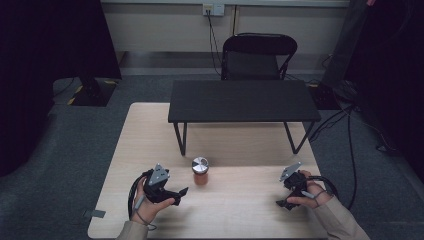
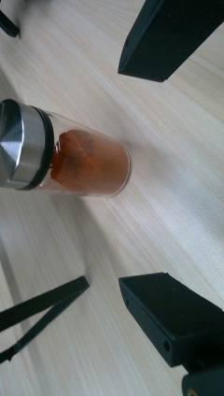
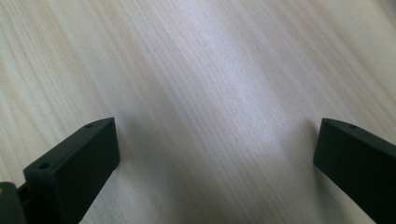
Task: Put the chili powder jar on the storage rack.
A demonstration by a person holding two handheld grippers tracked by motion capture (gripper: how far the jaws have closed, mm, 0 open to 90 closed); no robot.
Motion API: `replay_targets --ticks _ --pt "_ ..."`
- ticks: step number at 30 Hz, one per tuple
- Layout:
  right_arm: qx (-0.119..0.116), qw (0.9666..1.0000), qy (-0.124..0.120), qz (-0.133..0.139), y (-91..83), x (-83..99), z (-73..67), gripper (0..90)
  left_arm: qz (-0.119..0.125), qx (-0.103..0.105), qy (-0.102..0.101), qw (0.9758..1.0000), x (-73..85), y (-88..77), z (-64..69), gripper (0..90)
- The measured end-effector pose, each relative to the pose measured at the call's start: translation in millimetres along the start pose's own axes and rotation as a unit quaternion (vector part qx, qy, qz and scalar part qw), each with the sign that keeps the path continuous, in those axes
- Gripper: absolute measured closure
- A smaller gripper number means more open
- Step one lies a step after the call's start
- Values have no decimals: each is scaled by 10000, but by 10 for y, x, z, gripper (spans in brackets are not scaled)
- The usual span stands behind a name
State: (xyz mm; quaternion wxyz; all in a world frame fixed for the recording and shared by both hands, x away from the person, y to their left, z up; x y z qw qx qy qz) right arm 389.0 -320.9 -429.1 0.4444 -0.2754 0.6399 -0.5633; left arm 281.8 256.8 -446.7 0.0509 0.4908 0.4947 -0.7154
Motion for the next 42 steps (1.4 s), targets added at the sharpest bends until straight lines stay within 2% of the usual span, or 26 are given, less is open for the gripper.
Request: replay_targets --ticks 3,6,13,21,25,31,38,42 --pt "-1 10000 1 8 1 4 0 0 3 24 -50 10000 14 -8 1 4" --pt "-3 10000 6 12 0 6 -1 0 -59 -2 3 10000 23 -31 19 4" --pt "0 10000 -11 -14 0 -9 2 0 23 78 -58 10000 94 -73 9 3" --pt "-1 10000 -6 -30 -1 -16 1 0 44 171 -38 9998 60 -50 5 3" --pt "-5 10000 -2 -29 0 -16 1 0 -18 211 91 9997 -36 40 42 2" --pt "-1 10000 -3 -29 0 -16 1 0 -29 252 177 9995 -122 167 60 3" --pt "2 10000 24 -29 1 -19 -3 0 15 231 99 9997 -194 305 48 1" --pt "4 10000 32 -35 0 -22 -5 0 66 365 73 9993 -257 459 12 1"
Point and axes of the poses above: each handheld gripper's, and its own axes: y roughly forward along the jaws, x roughly out of its underside, z roughly to its right, the point moved 3 cm from there along y, roughly forward along the jaws, and after that the axes turned 9 degrees about -z, right-handed, at the moved point
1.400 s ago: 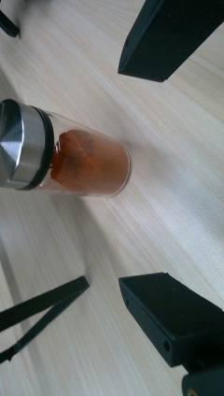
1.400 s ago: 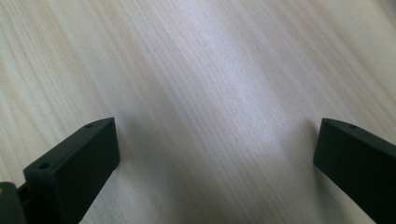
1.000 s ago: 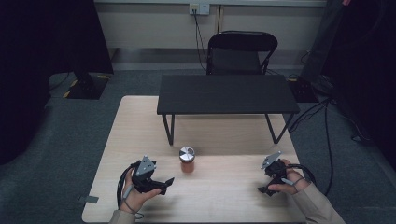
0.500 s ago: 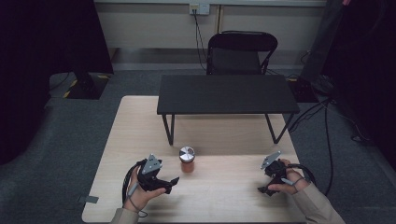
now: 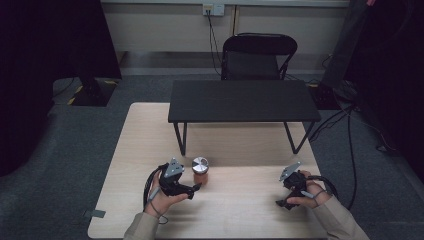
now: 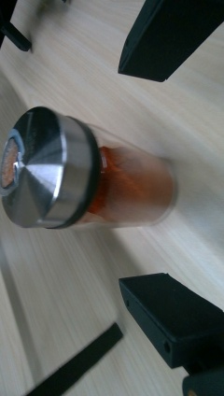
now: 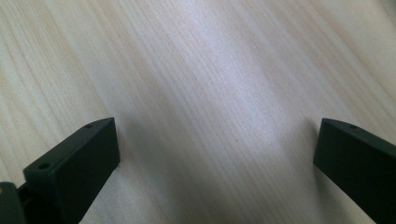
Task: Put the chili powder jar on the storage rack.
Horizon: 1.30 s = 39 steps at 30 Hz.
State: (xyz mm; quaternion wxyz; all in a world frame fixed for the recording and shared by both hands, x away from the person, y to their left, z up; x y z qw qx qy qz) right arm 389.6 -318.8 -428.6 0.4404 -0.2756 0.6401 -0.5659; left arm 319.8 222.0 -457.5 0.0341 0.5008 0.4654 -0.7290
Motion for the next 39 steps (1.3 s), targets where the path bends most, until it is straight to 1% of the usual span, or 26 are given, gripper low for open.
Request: replay_targets --ticks 1,3,4,5,7,10,11,13,14,15,16,18,20,21,22,23,24,25,27,28,29,30,31,34,38,39 --pt "0 10000 0 0 0 0 0 0 0 0 0 10000 0 0 0 1" --pt "0 10000 1 -3 0 -1 0 0 -7 34 31 10000 -34 59 -9 1" --pt "0 10000 2 -3 0 -1 0 0 -31 53 88 9999 -65 117 -19 1" --pt "0 10000 1 -2 0 -1 0 0 -31 53 88 9999 -65 117 -19 1" --pt "1 10000 2 0 0 0 -1 0 -81 55 112 9999 -88 197 -23 2" --pt "1 10000 3 -2 0 -1 -1 0 -119 78 84 9999 -95 263 -50 2" --pt "0 10000 4 -7 0 -3 -1 0 -119 78 84 9999 -95 263 -50 3" --pt "1 10000 4 -10 0 -4 -1 0 -149 5 55 9999 -103 305 -57 3" --pt "1 10000 3 -6 0 -3 -1 0 -105 15 1 9999 -100 339 -76 3" --pt "0 10000 3 -5 0 -2 0 0 -105 15 1 9999 -100 339 -76 5" --pt "0 10000 2 -5 0 -3 0 0 -49 6 90 9999 -94 365 -93 12" --pt "0 10000 4 -9 0 -4 0 0 -75 2 54 10000 -106 374 -96 22" --pt "-1 10000 4 -15 -1 -7 0 0 -21 98 46 9999 -97 401 -122 60" --pt "0 10000 4 -15 -1 -6 0 0 -36 135 50 9999 -100 411 -132 99" --pt "-1 10000 4 -13 -1 -6 0 0 -38 179 67 9998 -98 423 -141 99" --pt "0 10000 5 -12 -1 -5 0 0 -53 192 96 9998 -100 435 -144 125" --pt "1 10000 9 -13 -1 -6 -1 0 -79 224 155 9996 -102 454 -149 176" --pt "2 10000 10 -12 -1 -6 -1 0 -61 255 157 9995 -98 465 -156 200" --pt "2 10000 10 -13 -1 -6 -1 0 -57 252 182 9995 -96 473 -157 208" --pt "2 10000 12 -12 -1 -6 -2 0 -53 245 216 9995 -93 480 -158 244" --pt "2 10000 12 -12 -1 -6 -2 0 -58 250 248 9994 -89 488 -160 244" --pt "2 10000 11 -13 -1 -6 -1 0 -62 273 254 9993 -84 498 -164 259" --pt "1 10000 12 -11 0 -5 -1 0 -42 270 316 9991 -79 501 -161 285" --pt "2 10000 12 -5 0 -3 -1 0 -60 239 347 9991 -87 497 -148 292" --pt "2 10000 12 -9 0 -5 -1 0 -34 196 323 9993 -79 499 -130 299" --pt "1 10000 12 -9 0 -5 -1 0 -37 156 303 9994 -82 498 -118 301"
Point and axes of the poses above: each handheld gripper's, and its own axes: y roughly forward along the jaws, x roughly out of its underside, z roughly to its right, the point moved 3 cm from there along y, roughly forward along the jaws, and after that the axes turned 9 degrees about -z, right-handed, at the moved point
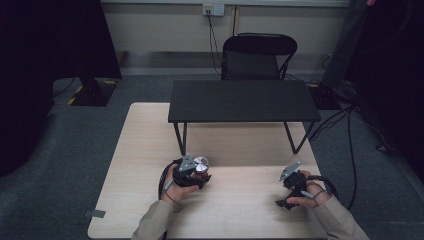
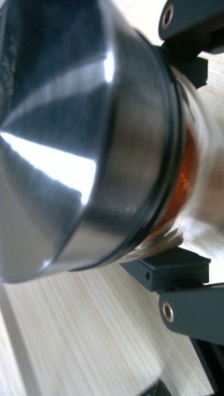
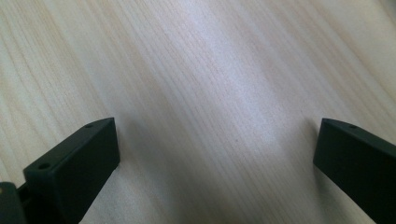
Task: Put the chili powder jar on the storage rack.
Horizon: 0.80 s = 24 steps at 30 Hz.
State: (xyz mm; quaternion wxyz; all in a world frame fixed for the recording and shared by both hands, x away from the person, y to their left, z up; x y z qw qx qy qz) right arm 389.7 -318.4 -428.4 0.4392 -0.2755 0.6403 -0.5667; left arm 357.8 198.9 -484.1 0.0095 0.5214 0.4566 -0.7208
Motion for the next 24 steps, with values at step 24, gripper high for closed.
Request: replay_targets --ticks 24 --pt "8 10000 21 0 1 -2 -4 0 30 205 -93 9997 -335 -421 16 304"
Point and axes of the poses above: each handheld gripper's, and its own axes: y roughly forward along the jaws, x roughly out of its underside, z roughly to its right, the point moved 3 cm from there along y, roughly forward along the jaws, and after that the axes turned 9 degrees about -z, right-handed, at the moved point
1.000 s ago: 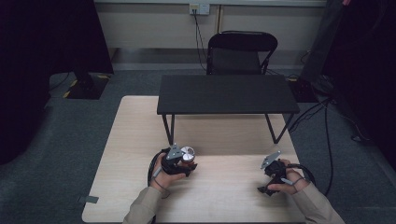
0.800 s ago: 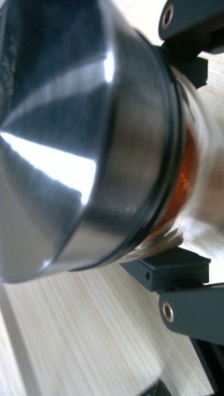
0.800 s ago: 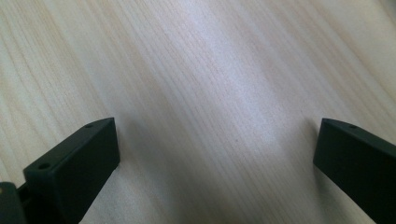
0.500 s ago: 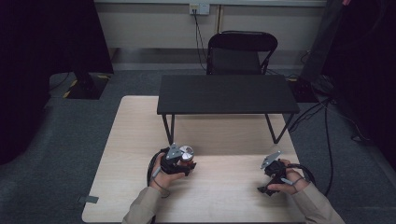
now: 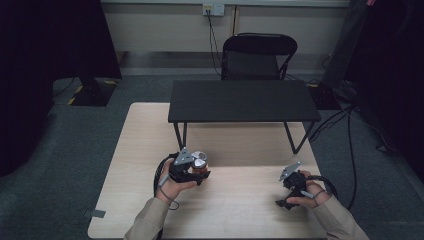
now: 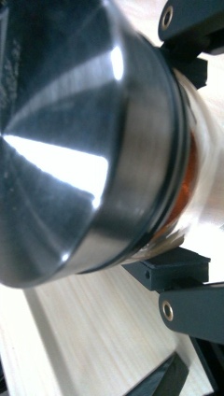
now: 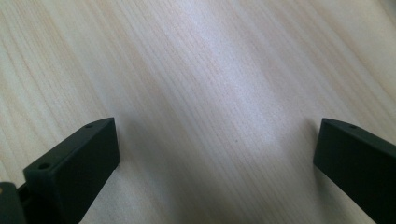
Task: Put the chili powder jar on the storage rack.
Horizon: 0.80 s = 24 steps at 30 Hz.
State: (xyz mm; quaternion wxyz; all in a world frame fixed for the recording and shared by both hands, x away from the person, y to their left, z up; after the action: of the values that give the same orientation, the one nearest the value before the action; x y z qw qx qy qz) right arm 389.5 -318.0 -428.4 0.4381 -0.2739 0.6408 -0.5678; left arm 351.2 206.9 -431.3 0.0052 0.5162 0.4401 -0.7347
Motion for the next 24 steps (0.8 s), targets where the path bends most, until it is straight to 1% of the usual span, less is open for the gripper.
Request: replay_targets --ticks 1,2,3,4,5,6,7,8,9,10,11,12,13,14,16,19,20,24 --pt "2 10000 7 -6 0 -4 -1 0 -14 -8 31 10000 -69 -52 8 304" --pt "2 10000 6 -8 0 -4 -1 0 -22 1 20 10000 -105 -77 11 304" --pt "2 10000 6 -8 0 -4 -1 0 -22 1 20 10000 -105 -77 11 304" --pt "3 10000 10 -8 0 -4 -2 0 -40 27 29 10000 -146 -101 9 304" --pt "4 10000 15 -7 0 -5 -2 0 -29 75 64 9999 -224 -148 14 304" --pt "4 10000 15 -7 0 -5 -2 0 -29 75 64 9999 -224 -148 14 304" --pt "7 10000 24 -6 1 -6 -4 0 -32 103 98 9999 -270 -172 16 304" --pt "7 10000 23 -6 1 -6 -4 0 -30 149 154 9998 -367 -220 32 304" --pt "7 10000 23 -6 1 -6 -4 0 -30 149 154 9998 -367 -220 32 304" --pt "7 10000 24 -7 1 -7 -4 0 4 234 162 9996 -460 -263 37 305" --pt "7 10000 24 -7 1 -7 -4 0 4 234 162 9996 -460 -263 37 304" --pt "7 10000 24 -8 1 -8 -4 0 -9 289 231 9993 -576 -305 55 305" --pt "7 10000 24 -8 1 -8 -4 0 -9 289 231 9993 -576 -305 55 304" --pt "7 10000 26 -9 1 -8 -5 0 -9 319 256 9992 -636 -327 65 304" --pt "7 10000 26 -8 1 -7 -5 0 76 435 247 9987 -737 -360 63 305" --pt "7 10000 26 -12 1 -9 -5 0 86 437 388 9983 -929 -421 86 305" --pt "7 10000 26 -12 1 -9 -5 0 86 456 389 9982 -993 -438 88 305" --pt "12 10000 21 -3 2 -7 -5 0 148 419 507 9977 -1234 -510 96 305"
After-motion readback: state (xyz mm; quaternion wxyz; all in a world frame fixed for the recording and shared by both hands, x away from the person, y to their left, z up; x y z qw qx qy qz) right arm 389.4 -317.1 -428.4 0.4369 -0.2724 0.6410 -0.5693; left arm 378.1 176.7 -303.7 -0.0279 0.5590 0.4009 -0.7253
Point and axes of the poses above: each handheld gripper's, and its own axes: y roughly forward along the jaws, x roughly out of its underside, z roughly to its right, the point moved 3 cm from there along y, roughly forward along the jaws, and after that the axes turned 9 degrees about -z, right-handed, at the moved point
